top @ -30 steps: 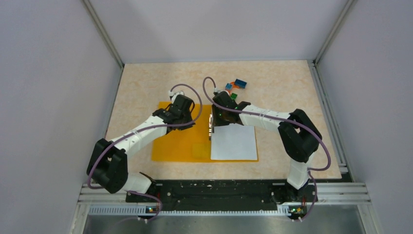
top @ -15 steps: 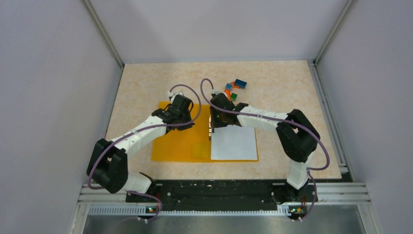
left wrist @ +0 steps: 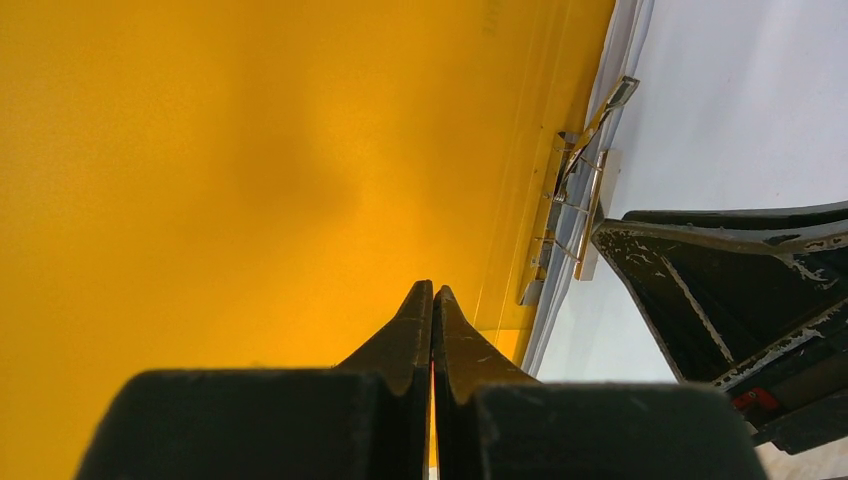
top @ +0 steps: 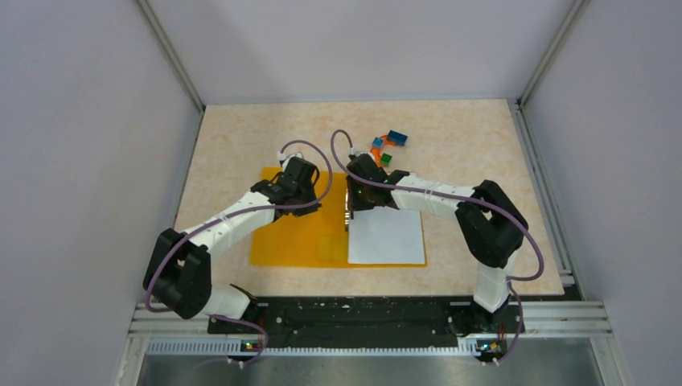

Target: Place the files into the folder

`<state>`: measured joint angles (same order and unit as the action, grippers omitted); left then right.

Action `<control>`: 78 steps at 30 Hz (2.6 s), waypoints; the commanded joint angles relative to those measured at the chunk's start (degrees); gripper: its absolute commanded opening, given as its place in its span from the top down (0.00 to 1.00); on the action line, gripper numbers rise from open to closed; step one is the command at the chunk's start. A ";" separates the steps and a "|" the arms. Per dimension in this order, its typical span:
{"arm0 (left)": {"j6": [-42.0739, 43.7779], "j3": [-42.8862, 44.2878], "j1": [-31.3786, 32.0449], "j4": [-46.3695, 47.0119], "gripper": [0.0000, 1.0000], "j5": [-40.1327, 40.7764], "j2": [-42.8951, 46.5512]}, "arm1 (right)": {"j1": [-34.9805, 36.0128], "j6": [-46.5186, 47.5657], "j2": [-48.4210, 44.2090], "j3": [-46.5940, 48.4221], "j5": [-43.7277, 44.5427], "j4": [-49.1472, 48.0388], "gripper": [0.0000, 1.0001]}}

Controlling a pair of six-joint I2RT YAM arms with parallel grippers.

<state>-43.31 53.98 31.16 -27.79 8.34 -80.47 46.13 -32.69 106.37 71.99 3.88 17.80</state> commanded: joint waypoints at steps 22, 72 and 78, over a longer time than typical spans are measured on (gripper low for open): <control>-2.16 -1.07 -0.57 3.23 1.00 -0.96 -1.68 | 1.82 -1.24 -0.55 -3.59 0.87 -3.30 0.85; 1.14 8.92 -1.05 11.14 0.81 -18.70 -16.44 | -0.72 -4.10 1.17 -9.26 -3.03 -10.78 0.93; 4.75 10.52 -3.22 6.32 0.67 -11.81 -12.12 | -2.89 -3.92 0.43 -11.38 -3.15 -11.20 0.94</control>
<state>-41.63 63.16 30.06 -19.97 -7.92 -96.95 45.06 -36.73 106.63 62.98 0.03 6.68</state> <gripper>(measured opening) 0.269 0.066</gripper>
